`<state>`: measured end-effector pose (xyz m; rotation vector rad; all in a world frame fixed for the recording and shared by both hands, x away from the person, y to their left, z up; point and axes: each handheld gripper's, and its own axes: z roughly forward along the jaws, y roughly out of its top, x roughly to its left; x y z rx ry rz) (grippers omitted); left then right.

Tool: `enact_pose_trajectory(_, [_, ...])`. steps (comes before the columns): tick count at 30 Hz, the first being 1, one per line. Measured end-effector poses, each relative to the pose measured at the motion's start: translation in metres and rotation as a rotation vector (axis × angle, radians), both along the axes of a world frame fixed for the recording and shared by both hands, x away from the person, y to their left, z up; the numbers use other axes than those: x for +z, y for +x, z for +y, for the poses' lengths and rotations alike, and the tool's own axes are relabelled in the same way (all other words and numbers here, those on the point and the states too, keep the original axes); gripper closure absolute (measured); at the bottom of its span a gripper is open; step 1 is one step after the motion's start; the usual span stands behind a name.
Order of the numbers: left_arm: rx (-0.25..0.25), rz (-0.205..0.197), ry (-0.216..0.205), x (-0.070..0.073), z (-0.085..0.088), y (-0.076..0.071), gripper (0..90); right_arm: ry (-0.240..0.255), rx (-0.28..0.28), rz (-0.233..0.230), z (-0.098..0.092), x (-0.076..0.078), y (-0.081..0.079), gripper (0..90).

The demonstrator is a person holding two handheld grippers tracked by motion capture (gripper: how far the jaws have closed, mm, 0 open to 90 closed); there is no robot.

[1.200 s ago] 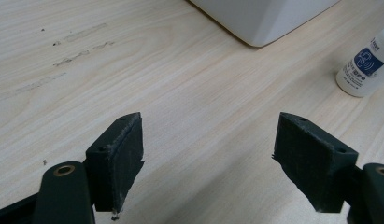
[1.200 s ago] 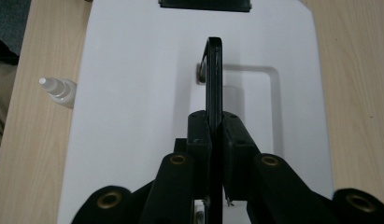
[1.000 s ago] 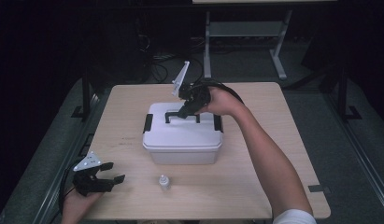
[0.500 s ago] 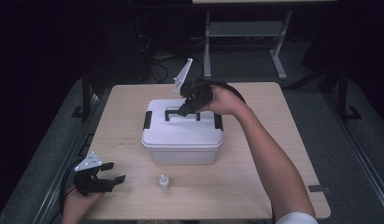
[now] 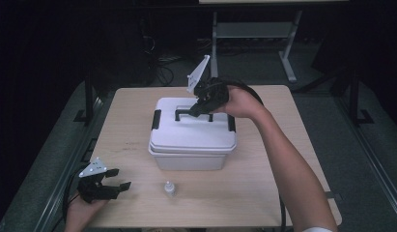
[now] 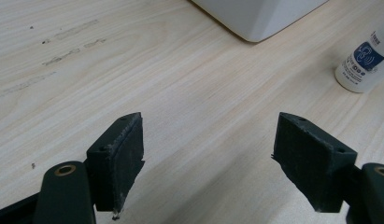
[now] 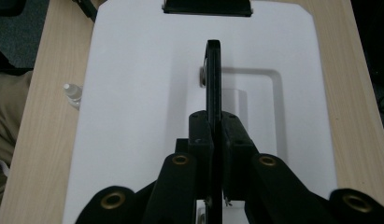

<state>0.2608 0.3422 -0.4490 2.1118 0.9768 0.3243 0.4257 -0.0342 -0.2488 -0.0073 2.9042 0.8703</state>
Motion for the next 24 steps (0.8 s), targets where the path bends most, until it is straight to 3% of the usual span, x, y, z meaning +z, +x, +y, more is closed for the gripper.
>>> enact_pose_trajectory(9, [-0.002, 0.003, 0.002, 0.0, -0.002, 0.0, 24.1, 0.019, -0.026, -0.019, -0.022, 0.013, -0.011, 84.3])
enact_pose_trajectory(24, [-0.005, 0.005, 0.006, 0.0, -0.003, 0.001, 24.0, 0.044, -0.094, -0.042, -0.077, 0.022, -0.029, 84.2])
